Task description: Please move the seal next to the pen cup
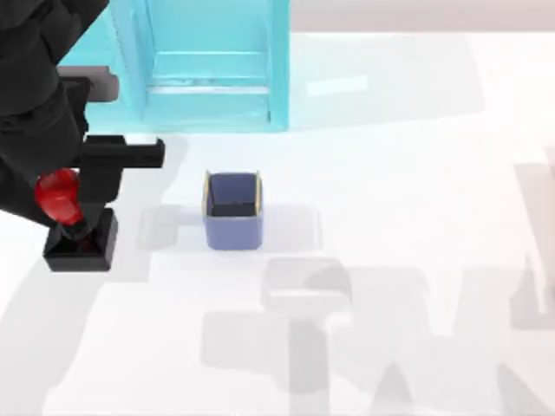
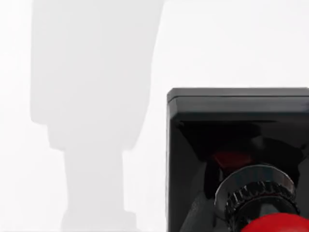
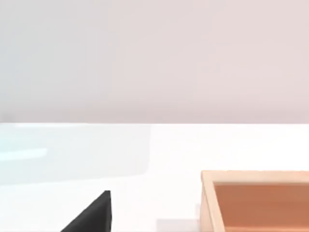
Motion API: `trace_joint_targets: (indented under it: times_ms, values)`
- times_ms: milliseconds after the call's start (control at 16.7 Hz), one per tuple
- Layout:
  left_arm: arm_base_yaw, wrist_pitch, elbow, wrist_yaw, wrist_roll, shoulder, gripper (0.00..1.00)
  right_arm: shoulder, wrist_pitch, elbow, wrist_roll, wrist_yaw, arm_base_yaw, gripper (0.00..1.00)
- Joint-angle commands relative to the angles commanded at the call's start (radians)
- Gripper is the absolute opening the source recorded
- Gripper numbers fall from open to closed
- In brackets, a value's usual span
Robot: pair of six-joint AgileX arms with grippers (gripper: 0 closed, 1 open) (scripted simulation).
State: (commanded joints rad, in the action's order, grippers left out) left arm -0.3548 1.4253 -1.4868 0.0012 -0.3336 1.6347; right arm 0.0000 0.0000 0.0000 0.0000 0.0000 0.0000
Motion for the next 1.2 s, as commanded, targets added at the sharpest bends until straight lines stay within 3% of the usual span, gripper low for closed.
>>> trace_joint_targets:
  times_ms: [180, 780, 1200]
  values:
    - [0.003, 0.001, -0.069, 0.001, 0.001, 0.070, 0.00, 0.000, 0.000, 0.000, 0.000, 0.000, 0.000, 1.00]
    - [0.022, -0.036, -0.563, 0.002, 0.030, 0.600, 0.00, 0.000, 0.000, 0.000, 0.000, 0.000, 0.000, 1.00]
    - [0.018, -0.041, -0.593, 0.002, 0.034, 0.634, 0.00, 0.000, 0.000, 0.000, 0.000, 0.000, 0.000, 1.00]
